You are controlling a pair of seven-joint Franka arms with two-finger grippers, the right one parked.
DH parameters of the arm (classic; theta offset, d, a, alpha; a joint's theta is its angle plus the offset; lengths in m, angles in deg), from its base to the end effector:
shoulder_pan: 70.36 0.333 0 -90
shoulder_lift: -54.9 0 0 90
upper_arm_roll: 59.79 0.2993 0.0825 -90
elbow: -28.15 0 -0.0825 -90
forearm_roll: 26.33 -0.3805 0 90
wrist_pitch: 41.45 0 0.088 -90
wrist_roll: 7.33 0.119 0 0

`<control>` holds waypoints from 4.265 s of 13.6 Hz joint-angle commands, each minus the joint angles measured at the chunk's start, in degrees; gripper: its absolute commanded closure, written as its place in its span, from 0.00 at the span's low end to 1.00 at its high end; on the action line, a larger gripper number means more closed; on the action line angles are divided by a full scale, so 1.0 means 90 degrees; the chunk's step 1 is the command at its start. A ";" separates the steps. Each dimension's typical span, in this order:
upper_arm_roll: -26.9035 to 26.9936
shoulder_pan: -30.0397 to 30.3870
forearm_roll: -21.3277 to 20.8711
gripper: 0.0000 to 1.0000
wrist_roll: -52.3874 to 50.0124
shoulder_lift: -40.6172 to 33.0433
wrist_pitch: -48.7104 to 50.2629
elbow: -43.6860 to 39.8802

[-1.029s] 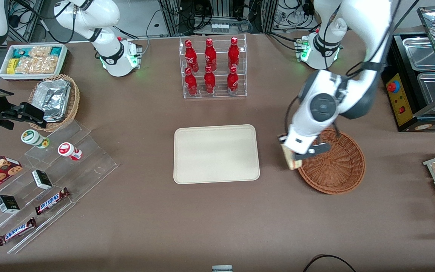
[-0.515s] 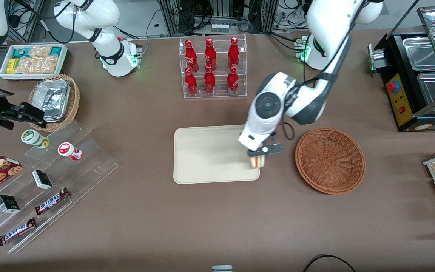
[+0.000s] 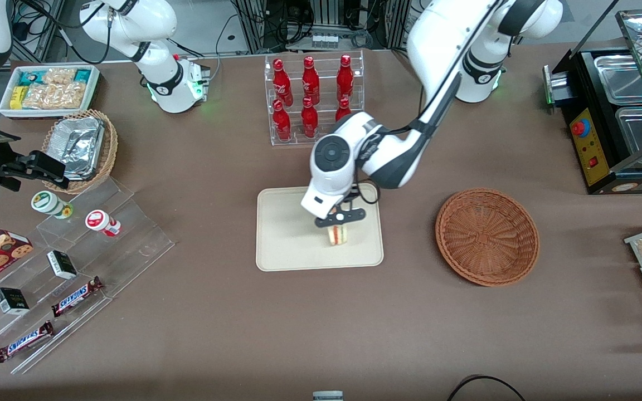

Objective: Place sandwich from basket to tray

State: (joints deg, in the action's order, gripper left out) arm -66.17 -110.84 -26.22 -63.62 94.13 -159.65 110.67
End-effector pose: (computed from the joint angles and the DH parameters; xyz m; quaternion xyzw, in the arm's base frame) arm 0.4881 -0.5029 0.2607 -0.9945 -0.0940 0.0465 0.0001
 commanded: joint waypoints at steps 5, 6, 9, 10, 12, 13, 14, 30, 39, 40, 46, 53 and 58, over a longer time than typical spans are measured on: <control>0.0123 -0.0453 -0.0091 1.00 -0.0357 0.1011 0.0466 -0.1393; 0.0123 -0.0463 -0.0091 1.00 -0.0347 0.1080 0.0661 -0.1530; 0.0123 -0.0463 -0.0091 1.00 -0.0288 0.1149 0.0809 -0.1619; 0.0123 -0.0463 -0.0091 1.00 -0.0288 0.1159 0.0809 -0.1619; 0.0123 -0.0463 -0.0081 1.00 -0.0395 0.1207 0.0751 -0.1619; 0.0123 -0.0463 -0.0081 1.00 -0.0463 0.1246 0.0732 -0.1619; 0.0123 -0.0463 -0.0081 1.00 -0.0512 0.1276 0.0722 -0.1629; 0.0163 -0.0375 -0.0042 0.00 -0.0581 0.0428 0.1179 -0.1629; 0.0133 0.0707 0.0181 0.00 0.0986 -0.1202 0.2059 -0.0694; 0.0133 0.0960 0.0289 0.00 0.1397 -0.1446 0.2156 -0.0440; 0.0133 0.2230 0.0437 0.00 0.3419 -0.2687 0.2382 0.0820; 0.0163 0.3675 0.0427 0.00 0.5900 -0.3762 0.3180 0.1389; 0.0172 0.4359 0.0310 0.00 0.6518 -0.4416 0.3914 0.1350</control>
State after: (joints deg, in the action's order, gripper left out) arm -64.11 -73.52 -23.34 -6.11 57.58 -125.77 121.13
